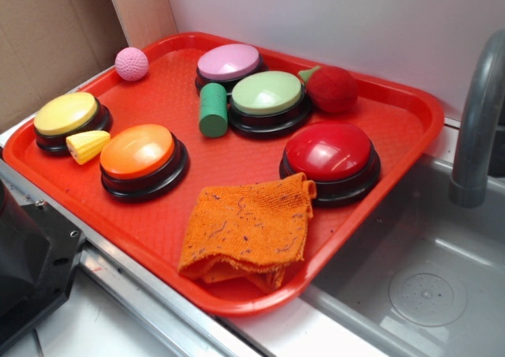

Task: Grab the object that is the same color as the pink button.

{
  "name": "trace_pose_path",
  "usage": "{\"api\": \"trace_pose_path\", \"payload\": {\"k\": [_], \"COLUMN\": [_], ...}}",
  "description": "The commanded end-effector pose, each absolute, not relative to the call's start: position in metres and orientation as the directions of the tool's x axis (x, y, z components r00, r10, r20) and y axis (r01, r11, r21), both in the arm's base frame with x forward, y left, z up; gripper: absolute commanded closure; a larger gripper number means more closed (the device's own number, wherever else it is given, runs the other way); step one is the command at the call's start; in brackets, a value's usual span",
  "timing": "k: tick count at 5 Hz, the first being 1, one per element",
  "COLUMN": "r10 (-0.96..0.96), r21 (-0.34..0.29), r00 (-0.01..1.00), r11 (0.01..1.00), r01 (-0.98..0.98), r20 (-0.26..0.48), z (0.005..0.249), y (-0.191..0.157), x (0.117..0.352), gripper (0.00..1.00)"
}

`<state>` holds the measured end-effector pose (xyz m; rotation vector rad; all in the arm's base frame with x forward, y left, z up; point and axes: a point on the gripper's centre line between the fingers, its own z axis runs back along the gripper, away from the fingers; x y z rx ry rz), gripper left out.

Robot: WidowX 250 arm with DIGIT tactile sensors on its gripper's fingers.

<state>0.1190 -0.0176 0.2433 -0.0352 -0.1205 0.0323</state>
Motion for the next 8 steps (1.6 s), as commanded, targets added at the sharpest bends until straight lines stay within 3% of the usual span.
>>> {"api": "trace_pose_path", "payload": {"k": [1, 2, 3, 4, 5, 6, 8], "r10": [0.034, 0.185, 0.347, 0.470, 0.592, 0.719, 0.831], "r21": [-0.037, -0.018, 0.039, 0.018, 0.028, 0.021, -0.021], "r00": [0.992, 0.977, 0.927, 0.850, 0.764, 0.605, 0.388], "r11": [0.999, 0.983, 0.934, 0.873, 0.785, 0.638, 0.432], "r01": [-0.030, -0.184, -0.356, -0.488, -0.618, -0.770, -0.902], "r20": [0.120, 0.107, 0.140, 0.239, 0.256, 0.342, 0.398], "z": [0.243, 0.229, 0.221, 0.201, 0.187, 0.170, 0.129], "y": [-0.018, -0.003, 0.019, 0.044, 0.072, 0.102, 0.154], "x": [0.119, 0.137, 0.152, 0.179, 0.204, 0.220, 0.243], "gripper": [0.00, 0.00, 0.00, 0.00, 0.00, 0.00, 0.00]}}
